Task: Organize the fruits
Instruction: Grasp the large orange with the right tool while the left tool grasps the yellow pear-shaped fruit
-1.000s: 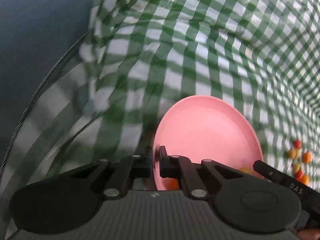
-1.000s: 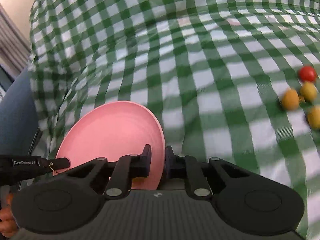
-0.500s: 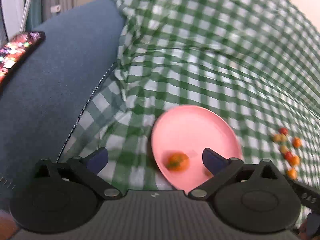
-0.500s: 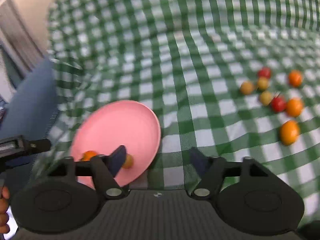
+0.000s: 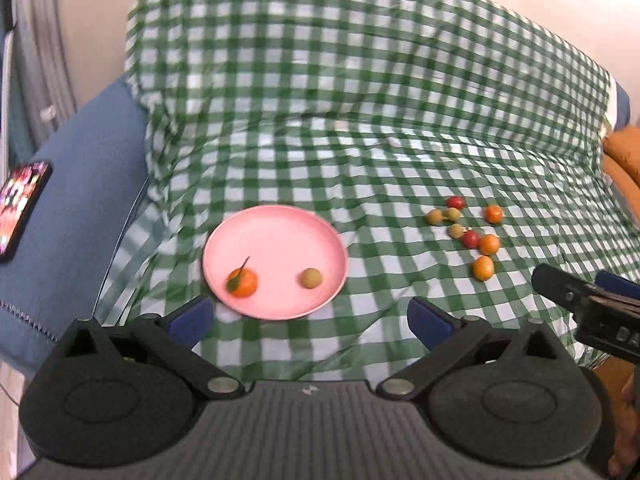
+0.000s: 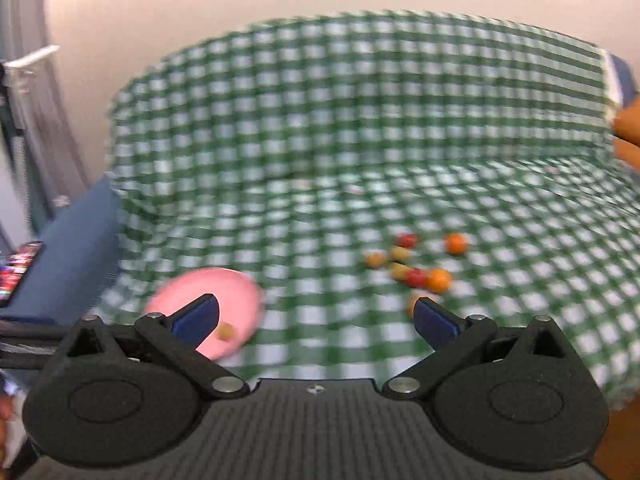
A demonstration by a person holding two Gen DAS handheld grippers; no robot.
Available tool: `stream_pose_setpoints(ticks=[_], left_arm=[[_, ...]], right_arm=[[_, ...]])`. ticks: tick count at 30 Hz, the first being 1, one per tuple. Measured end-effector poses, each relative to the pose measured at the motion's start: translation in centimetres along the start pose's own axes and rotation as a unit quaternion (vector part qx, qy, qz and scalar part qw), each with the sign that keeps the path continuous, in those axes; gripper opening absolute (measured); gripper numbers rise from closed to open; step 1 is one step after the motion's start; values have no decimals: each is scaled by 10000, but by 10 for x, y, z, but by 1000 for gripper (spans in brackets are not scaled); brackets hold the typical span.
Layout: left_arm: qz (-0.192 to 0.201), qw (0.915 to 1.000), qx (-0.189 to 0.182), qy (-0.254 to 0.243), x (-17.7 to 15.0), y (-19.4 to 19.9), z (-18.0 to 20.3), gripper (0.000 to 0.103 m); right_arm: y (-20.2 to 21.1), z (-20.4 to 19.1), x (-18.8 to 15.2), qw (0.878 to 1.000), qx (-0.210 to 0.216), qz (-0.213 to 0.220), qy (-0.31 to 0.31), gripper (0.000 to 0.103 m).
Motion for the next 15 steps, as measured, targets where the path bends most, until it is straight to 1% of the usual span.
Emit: stream_pose_setpoints(ticks=[4, 8, 10, 12, 15], left_arm=[[-97, 9998, 78, -154, 7, -14, 26, 103], [-151, 9996, 65, -229, 23, -44, 47, 103], [-230, 9994, 1, -243, 32, -64, 56, 103], [-317, 9991, -75, -253, 43, -87, 67, 103], [-337, 9989, -123, -294, 58, -126, 84, 103]], right_arm=[[-5, 42, -4, 9992, -337, 76, -205, 102], [-24, 80, -10, 9969, -702, 65, -352, 102], [-41, 93, -13, 9957, -826, 31, -413, 102], [-61, 106, -17, 9952, -863, -13, -466, 102], [-100, 133, -23, 9903, -1192, -141, -699, 102]])
Point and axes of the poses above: each gripper's, at about its wrist camera, not at the fingertips, and y roughly against the way its jaws point, z to its right, x to its top, the point moved 7 cm from there along -y, roughly the way its jaws point, and after that the axes turned 4 degrees about z, right-handed, at the moved point
